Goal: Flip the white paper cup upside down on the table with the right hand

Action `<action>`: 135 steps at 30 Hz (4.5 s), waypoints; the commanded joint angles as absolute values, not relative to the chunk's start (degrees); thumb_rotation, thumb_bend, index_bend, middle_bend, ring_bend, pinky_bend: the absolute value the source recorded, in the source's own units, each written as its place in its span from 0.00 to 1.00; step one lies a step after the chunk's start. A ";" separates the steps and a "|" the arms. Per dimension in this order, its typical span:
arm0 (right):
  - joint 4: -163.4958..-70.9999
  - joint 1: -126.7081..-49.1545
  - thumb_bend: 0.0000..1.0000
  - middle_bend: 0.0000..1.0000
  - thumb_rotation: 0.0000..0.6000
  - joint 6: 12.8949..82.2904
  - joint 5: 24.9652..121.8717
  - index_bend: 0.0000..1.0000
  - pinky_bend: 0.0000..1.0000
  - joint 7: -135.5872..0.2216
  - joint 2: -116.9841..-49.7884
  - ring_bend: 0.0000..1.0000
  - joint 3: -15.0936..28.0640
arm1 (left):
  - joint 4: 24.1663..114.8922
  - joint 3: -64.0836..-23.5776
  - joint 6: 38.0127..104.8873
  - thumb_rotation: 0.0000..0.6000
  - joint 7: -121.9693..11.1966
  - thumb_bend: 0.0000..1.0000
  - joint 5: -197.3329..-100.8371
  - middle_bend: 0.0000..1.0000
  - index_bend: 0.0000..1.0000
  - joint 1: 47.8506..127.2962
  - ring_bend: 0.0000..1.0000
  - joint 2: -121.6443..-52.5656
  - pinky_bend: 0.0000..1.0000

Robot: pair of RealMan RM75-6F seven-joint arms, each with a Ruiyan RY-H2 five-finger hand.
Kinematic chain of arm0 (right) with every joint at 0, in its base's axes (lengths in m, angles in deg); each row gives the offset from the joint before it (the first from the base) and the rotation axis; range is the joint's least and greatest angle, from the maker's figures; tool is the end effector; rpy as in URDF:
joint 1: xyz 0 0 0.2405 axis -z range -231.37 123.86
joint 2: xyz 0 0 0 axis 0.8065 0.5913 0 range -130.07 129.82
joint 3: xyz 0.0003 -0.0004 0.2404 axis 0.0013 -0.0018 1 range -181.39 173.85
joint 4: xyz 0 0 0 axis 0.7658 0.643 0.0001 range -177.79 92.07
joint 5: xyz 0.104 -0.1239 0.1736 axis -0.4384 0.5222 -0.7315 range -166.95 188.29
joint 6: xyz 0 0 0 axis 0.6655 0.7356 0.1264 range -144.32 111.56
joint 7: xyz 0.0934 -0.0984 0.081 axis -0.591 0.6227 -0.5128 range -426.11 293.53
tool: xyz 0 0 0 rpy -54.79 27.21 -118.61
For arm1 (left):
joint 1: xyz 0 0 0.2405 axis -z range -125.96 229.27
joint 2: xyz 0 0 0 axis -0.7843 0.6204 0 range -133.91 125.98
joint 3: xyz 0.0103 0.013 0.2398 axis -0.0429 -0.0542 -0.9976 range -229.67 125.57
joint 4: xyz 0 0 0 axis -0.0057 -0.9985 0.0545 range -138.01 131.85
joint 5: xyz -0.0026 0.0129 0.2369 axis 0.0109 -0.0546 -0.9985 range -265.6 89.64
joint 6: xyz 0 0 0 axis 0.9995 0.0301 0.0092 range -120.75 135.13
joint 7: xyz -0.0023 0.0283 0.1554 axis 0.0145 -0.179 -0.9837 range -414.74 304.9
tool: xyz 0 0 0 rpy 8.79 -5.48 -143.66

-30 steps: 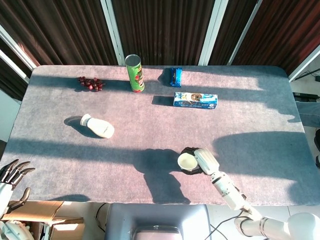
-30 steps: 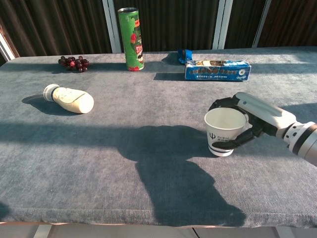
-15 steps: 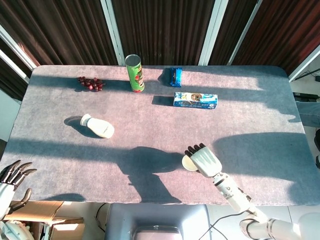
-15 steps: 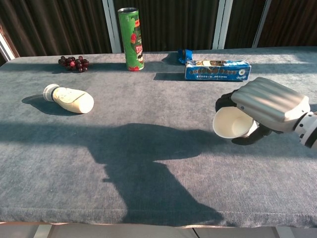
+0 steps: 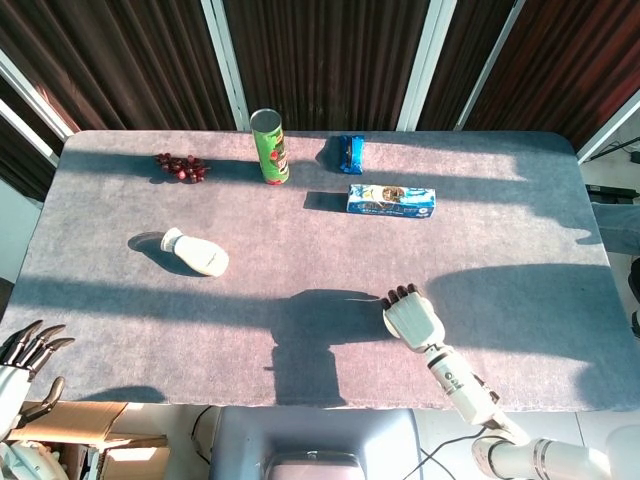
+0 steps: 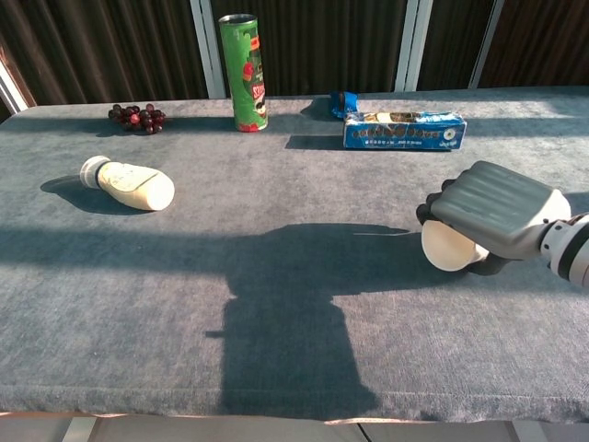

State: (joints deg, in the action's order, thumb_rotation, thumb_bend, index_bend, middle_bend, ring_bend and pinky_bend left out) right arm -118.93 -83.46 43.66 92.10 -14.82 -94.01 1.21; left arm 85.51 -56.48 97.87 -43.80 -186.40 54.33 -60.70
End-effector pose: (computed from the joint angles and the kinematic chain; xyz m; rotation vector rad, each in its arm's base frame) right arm -0.1946 -0.2965 -0.0707 1.9975 -0.2224 0.5022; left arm -0.3154 0.1524 0.1561 -1.5680 -0.8972 -0.9554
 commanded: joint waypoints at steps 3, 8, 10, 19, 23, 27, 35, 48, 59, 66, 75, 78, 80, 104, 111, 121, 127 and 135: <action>-115.74 -83.83 0.42 0.28 1.00 44.08 93.66 0.27 0.42 -23.27 -94.84 0.24 0.24 | 85.53 -56.56 97.82 1.00 -43.82 0.48 -186.56 0.14 0.25 54.39 0.05 -60.70 0.14; -114.26 -83.78 0.34 0.14 1.00 45.21 95.05 0.10 0.31 -27.88 -94.67 0.13 -0.42 | 85.40 -56.70 98.03 1.00 -43.68 0.48 -186.98 0.14 0.25 54.39 0.05 -60.71 0.14; -113.96 -83.56 0.29 0.08 1.00 46.06 95.42 0.04 0.27 -29.46 -94.46 0.10 -0.48 | 85.38 -56.74 97.96 1.00 -43.65 0.48 -186.97 0.14 0.25 54.41 0.05 -60.69 0.14; -115.07 -81.74 0.21 0.00 1.00 49.95 96.52 0.00 0.17 -42.48 -91.65 0.00 -0.45 | 85.42 -56.93 98.08 1.00 -43.68 0.48 -187.36 0.14 0.25 54.42 0.05 -60.64 0.14; -116.24 -81.12 0.21 0.00 1.00 49.73 95.66 0.00 0.17 -46.97 -89.49 0.00 -0.41 | 85.51 -57.00 97.91 1.00 -43.82 0.48 -187.43 0.14 0.25 54.50 0.05 -60.63 0.14; -116.17 -80.73 0.21 0.04 1.00 49.67 93.54 0.01 0.28 -46.15 -88.68 0.08 0.65 | 85.64 -57.10 97.85 1.00 -44.17 0.48 -187.57 0.14 0.25 54.51 0.05 -60.65 0.14; -110.21 -82.35 0.23 0.26 1.00 46.71 91.16 0.25 0.47 -50.46 -90.86 0.29 2.48 | 85.79 -57.19 97.65 1.00 -44.63 0.48 -187.64 0.14 0.25 54.59 0.05 -60.71 0.14; -102.81 -86.32 0.26 0.31 1.00 42.82 92.71 0.35 0.53 -55.71 -96.30 0.36 1.98 | 85.84 -57.19 97.53 1.00 -44.80 0.48 -187.49 0.14 0.25 54.66 0.05 -60.75 0.14; -103.27 -86.46 0.41 0.43 1.00 44.59 95.06 0.51 0.64 -56.29 -96.71 0.49 0.63 | 85.72 -57.21 97.94 1.00 -44.44 0.48 -187.57 0.14 0.25 54.52 0.05 -60.69 0.14; -101.64 -85.64 0.55 0.54 1.00 49.79 97.65 0.70 0.73 -52.33 -97.82 0.60 0.05 | 85.66 -57.21 98.12 1.00 -44.24 0.48 -187.54 0.14 0.25 54.44 0.05 -60.67 0.14; -102.30 -85.54 0.58 0.55 1.00 59.40 105.47 0.74 0.73 -31.65 -97.44 0.60 -1.42 | 85.78 -57.31 98.01 1.00 -44.46 0.48 -187.68 0.14 0.25 54.48 0.05 -60.63 0.14; -105.46 -86.73 0.58 0.55 1.00 58.63 108.44 0.74 0.73 -20.80 -94.86 0.60 -2.40 | 85.80 -57.33 98.08 1.00 -44.44 0.48 -187.72 0.14 0.25 54.45 0.06 -60.61 0.14; -107.28 -87.59 0.58 0.55 1.00 57.65 110.23 0.75 0.73 -14.38 -93.27 0.60 -2.92 | 85.79 -57.34 98.17 1.00 -44.40 0.48 -187.72 0.14 0.25 54.40 0.06 -60.58 0.14; -117.50 -92.61 0.55 0.47 1.00 36.86 105.91 0.55 0.52 15.31 -87.93 0.38 -1.59 | 86.29 -57.39 97.14 1.00 -45.03 0.48 -187.27 0.14 0.25 54.69 0.06 -60.51 0.14; -115.00 -92.05 0.48 0.40 1.00 38.42 105.37 0.47 0.46 12.25 -89.81 0.31 -1.83 | 86.22 -57.42 97.20 1.00 -44.86 0.48 -187.32 0.14 0.25 54.68 0.06 -60.48 0.14; -113.48 -90.76 0.30 0.21 1.00 41.34 104.55 0.29 0.32 7.70 -90.90 0.16 -1.87 | 86.23 -57.46 97.33 1.00 -44.92 0.48 -187.45 0.14 0.25 54.63 0.06 -60.49 0.14; -116.93 -89.40 0.22 0.05 1.00 43.73 102.68 0.06 0.19 2.79 -89.52 0.03 -0.86 | 86.24 -57.44 97.27 1.00 -44.96 0.48 -187.38 0.14 0.25 54.64 0.06 -60.51 0.14; -131.18 -85.70 0.15 0.00 1.00 50.59 101.20 0.00 0.09 -16.23 -81.62 0.00 0.38 | 86.29 -57.43 97.12 1.00 -45.40 0.48 -187.38 0.14 0.25 54.68 0.06 -60.62 0.14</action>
State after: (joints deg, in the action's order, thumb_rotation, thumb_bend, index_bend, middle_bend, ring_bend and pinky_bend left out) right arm -124.88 -87.68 47.43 102.14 -7.11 -85.50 -0.25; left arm 86.28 -57.43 97.14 -45.36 -187.36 54.67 -60.60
